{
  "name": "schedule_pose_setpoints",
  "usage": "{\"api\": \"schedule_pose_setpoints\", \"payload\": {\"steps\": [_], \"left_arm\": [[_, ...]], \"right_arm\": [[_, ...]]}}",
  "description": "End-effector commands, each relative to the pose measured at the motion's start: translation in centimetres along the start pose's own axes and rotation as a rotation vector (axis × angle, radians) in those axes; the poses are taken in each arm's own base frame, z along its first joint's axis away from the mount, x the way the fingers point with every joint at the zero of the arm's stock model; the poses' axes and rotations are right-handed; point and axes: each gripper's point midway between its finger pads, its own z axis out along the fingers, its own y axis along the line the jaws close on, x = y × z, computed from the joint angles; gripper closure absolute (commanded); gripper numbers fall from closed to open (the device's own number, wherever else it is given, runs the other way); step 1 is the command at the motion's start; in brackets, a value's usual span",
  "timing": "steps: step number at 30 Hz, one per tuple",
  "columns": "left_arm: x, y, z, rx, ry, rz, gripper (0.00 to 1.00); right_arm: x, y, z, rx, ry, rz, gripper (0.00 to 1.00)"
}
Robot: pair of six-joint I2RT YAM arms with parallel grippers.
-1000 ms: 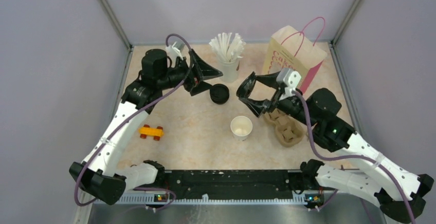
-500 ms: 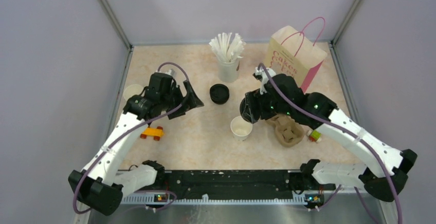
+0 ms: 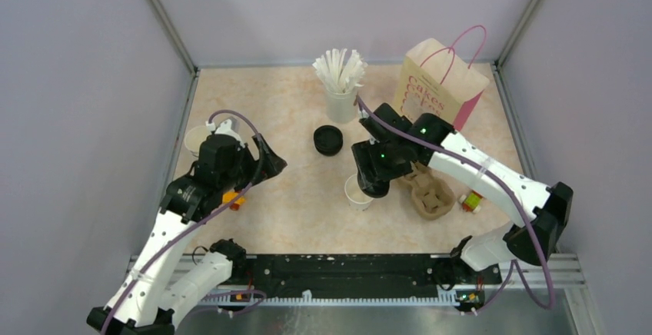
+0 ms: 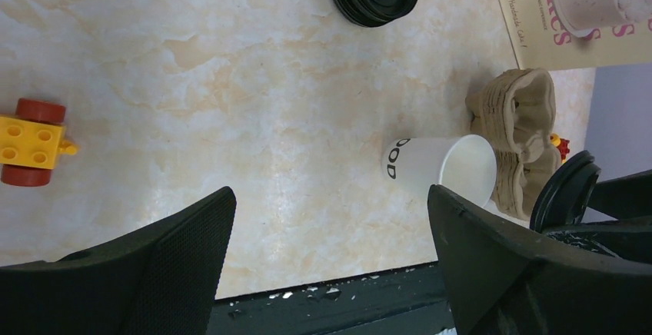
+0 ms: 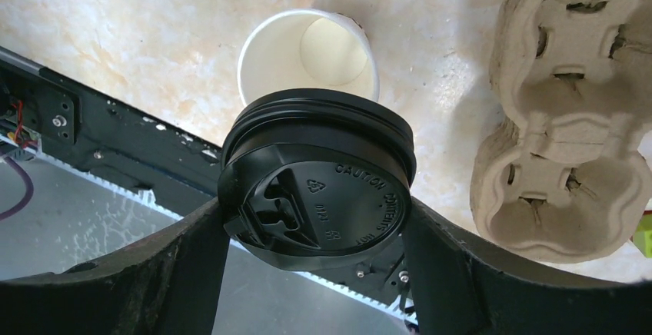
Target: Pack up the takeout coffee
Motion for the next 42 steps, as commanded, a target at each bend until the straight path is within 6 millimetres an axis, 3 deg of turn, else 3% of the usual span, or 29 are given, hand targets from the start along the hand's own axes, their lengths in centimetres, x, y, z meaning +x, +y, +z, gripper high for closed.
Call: {"api": "schedule_pose_setpoints", "payload": {"steps": [1, 6, 22, 42], "left_arm": [[-1.6, 0.0, -0.5, 0.007, -0.088, 0.024, 0.01], [-1.9, 0.5, -0.9, -0.019, -0.104, 0.060, 0.01], [-4.3, -0.2, -1.9, -0.032, -0.156, 0.190, 0.01], [-4.3, -0.3, -1.6, -0.029, -0.145, 0.221, 0.01]], "right_arm": [[-0.9, 1.2, -0.4, -0.009, 0.007, 0.021, 0.28], [-1.9, 1.6, 0.9, 0.031, 0.032, 0.022, 0.28], [-0.8, 2.2, 5.4, 0.102, 0.128, 0.000, 0.27], [-0.1, 1.9, 7.3, 0.128, 0.170, -0.011, 0.23]]}}
